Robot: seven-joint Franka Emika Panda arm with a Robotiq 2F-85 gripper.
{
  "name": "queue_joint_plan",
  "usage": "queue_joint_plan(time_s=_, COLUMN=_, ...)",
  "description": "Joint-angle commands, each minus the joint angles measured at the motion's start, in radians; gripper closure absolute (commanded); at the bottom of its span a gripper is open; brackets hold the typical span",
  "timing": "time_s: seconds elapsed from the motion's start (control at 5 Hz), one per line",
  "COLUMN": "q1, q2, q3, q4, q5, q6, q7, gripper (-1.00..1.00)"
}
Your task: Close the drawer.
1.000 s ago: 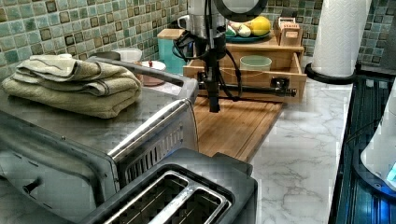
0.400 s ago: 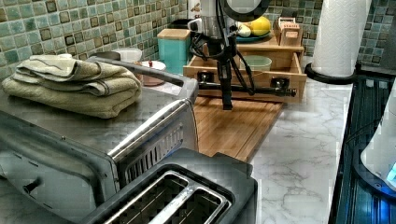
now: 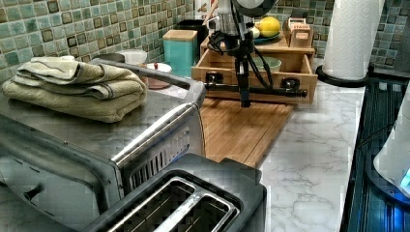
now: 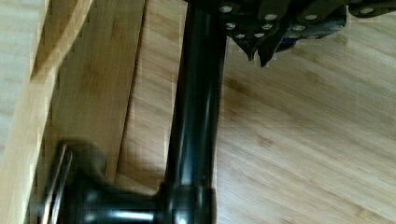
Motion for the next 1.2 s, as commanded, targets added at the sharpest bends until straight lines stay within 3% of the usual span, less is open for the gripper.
queue_joint_plan(time_s=0.2, q1=-0.108, q2=0.04, q3=-0.09, q4=0.207, q5=0.002, q6=-0.065, q7=-0.164, gripper=1.0)
queue_joint_plan(time_s=0.6, q1=-0.194, q2=0.103, q3=-0.142, q4=0.349, q5=0.048, q6=-0.124, q7=-0.276, gripper=1.0)
queue_joint_plan(time_s=1.0, q1=-0.261, q2=0.188, q3=-0.205, q4=0.469, q5=0.146, q6=-0.014, q7=-0.494, gripper=1.0)
queue_joint_plan(time_s=1.2, q1=-0.257, q2=0.255, q3=-0.26, q4=0.575, q5=0.202, q6=-0.033, q7=-0.564, gripper=1.0)
